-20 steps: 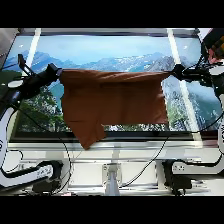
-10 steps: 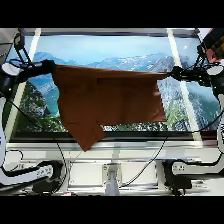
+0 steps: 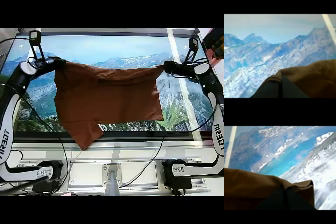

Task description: Fold the clothes and pants, and hang the long-sleeved shirts on hangers.

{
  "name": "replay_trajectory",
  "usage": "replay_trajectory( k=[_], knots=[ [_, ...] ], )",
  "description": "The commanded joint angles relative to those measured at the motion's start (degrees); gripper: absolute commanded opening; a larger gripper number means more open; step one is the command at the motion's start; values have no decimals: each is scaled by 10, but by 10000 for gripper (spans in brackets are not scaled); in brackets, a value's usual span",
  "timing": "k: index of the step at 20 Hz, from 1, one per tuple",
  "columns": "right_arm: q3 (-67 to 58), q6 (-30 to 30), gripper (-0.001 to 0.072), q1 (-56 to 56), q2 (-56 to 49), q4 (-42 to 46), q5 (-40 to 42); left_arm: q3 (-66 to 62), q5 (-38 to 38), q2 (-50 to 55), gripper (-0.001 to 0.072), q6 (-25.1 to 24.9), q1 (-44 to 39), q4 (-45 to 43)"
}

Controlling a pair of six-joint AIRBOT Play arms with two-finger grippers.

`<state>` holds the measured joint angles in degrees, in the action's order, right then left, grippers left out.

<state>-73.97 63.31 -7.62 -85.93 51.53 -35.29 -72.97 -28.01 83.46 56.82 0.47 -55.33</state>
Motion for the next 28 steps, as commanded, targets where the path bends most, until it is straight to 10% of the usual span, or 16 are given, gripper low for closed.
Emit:
replay_trajectory(
  k=[1,22,23,25,28],
  knots=[
    [-1,3,10,12,-8,54,10,-1,-42,17,13,21,10,-30],
    [1,38,11,12,-60,143,-162,-1,-323,52,34,110,113,-86],
    [1,38,45,12,-60,143,-161,-1,-323,55,168,110,113,-85],
    [1,38,359,12,-60,143,-162,-1,-327,57,671,110,113,-85],
    [-1,38,443,12,-57,146,-167,-1,-349,56,694,123,113,-85]
  ],
)
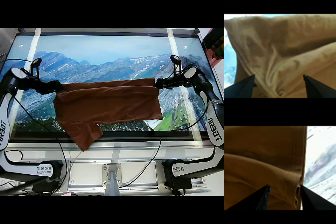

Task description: Fold the clothes and pants, and hang the long-sleeved shirts on hangers.

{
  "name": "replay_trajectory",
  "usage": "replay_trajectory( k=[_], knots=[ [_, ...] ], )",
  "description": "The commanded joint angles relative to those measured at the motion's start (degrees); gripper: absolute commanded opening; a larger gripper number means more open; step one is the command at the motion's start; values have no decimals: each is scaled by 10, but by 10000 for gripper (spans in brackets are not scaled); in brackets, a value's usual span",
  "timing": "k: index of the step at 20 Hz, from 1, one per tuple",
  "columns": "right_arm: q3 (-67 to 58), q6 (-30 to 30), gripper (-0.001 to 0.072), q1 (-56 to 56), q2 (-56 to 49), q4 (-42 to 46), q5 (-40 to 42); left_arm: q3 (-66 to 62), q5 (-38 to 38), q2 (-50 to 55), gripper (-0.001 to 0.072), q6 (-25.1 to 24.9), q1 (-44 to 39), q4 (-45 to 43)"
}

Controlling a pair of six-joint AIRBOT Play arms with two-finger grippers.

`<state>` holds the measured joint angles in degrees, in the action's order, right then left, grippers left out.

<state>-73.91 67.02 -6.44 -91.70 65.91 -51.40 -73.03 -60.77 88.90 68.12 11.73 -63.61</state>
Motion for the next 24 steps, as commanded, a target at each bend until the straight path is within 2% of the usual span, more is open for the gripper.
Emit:
replay_trajectory(
  k=[1,3,4,6,7,9,10,11,12,13,16,17,18,21,23,24],
  knots=[
    [-6,1,442,0,4,12,-8,0,-30,0,693,10,2,-3],
    [-27,2,438,0,13,43,-26,-1,-41,-11,670,28,11,-5],
    [-41,4,436,0,19,64,-42,-1,-42,-21,619,40,19,-4],
    [-73,11,327,0,38,117,-74,-1,-45,-55,571,40,42,-4],
    [-85,11,301,-4,49,134,-85,-1,-46,-76,528,39,56,-4],
    [-96,12,301,-23,83,139,-95,-1,-50,-124,396,39,87,-5],
    [-96,14,299,-37,103,140,-101,-1,-52,-150,299,39,103,-5],
    [-96,14,278,-55,124,141,-117,-1,-61,-177,162,39,122,-5],
    [-95,14,156,-76,142,142,-136,-1,-74,-204,50,39,141,-5],
    [-95,14,121,-101,160,143,-157,-1,-90,-227,15,33,158,-5],
    [-42,14,117,-183,217,132,-171,2,-154,-275,15,-36,201,-5],
    [-7,14,104,-207,233,122,-177,9,-152,-284,15,-36,210,2],
    [37,14,8,-231,247,97,-188,18,-151,-289,15,-36,212,6],
    [180,-23,16,-268,257,-16,-209,55,-150,-289,15,-36,211,13],
    [266,-34,274,-268,250,-42,-202,91,-149,-289,15,-36,211,15],
    [299,-34,274,-267,243,-47,-195,110,-147,-289,15,-36,211,15]
  ],
)
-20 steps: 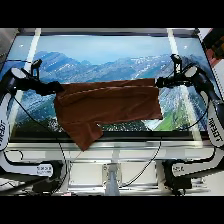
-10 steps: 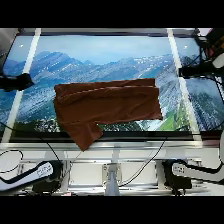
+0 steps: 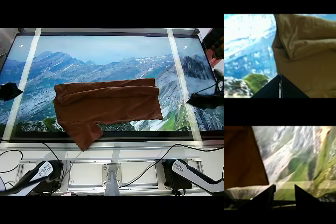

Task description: Fold the clothes and pants, and hang the long-sleeved shirts on hangers.

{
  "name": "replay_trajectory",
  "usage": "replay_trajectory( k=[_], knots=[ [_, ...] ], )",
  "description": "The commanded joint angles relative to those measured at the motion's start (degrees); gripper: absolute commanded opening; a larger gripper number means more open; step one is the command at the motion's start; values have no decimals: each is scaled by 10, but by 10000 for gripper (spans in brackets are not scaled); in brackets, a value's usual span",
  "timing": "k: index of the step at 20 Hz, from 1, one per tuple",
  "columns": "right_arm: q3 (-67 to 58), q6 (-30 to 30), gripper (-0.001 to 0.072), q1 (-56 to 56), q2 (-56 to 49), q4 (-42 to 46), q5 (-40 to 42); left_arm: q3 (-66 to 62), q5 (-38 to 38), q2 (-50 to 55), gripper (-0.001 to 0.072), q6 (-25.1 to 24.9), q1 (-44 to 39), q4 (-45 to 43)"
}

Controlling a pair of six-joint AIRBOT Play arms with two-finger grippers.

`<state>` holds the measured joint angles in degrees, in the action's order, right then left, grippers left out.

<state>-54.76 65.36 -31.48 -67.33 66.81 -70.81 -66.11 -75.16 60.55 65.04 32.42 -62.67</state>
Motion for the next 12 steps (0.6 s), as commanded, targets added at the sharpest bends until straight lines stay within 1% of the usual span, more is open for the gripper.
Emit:
replay_trajectory(
  k=[1,2,3,7,10,12],
  knots=[
    [129,-17,300,-17,-12,-61,0,57,0,-5,15,-6,4,5],
    [144,-16,360,-17,-29,-76,-2,73,6,-5,15,-6,4,5],
    [150,-16,381,-17,-46,-95,-2,83,10,-5,15,-5,4,5],
    [151,-17,382,-17,-115,-206,15,97,10,-5,15,-6,4,5],
    [151,-20,383,-17,-159,-219,15,97,15,-5,15,-6,4,5],
    [151,-34,383,-17,-181,-222,22,97,16,-5,15,-5,4,5]
  ],
)
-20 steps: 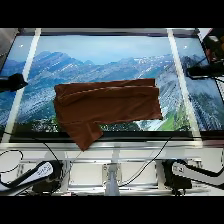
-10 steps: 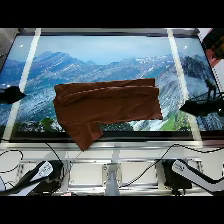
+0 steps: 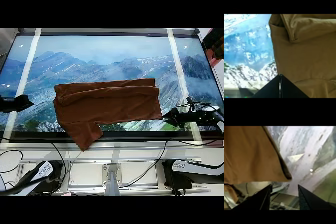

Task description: Fold the clothes and pants, and hang the long-sleeved shirts on hangers.

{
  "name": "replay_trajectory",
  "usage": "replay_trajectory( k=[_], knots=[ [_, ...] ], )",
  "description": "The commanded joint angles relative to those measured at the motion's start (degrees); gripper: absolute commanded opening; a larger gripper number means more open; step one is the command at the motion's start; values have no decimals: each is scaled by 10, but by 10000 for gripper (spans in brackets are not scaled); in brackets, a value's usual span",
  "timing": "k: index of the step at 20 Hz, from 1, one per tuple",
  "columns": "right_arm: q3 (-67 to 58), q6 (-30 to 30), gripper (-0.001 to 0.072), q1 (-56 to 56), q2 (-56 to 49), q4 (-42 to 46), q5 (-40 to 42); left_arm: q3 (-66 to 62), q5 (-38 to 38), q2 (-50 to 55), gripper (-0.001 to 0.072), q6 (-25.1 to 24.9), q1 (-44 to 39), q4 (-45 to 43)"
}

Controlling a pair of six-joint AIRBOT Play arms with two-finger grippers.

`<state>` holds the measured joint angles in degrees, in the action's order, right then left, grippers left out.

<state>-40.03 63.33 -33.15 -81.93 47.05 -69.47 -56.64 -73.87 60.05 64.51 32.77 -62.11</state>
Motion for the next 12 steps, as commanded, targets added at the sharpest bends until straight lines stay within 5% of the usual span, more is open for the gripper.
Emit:
replay_trajectory(
  k=[1,7,12],
  knots=[
    [3,-15,383,0,-42,-25,18,3,3,0,15,0,1,0],
    [3,-68,379,0,-45,-64,50,3,3,0,15,0,1,0],
    [3,-95,291,0,-45,-80,71,4,-5,0,16,0,1,0]
  ],
)
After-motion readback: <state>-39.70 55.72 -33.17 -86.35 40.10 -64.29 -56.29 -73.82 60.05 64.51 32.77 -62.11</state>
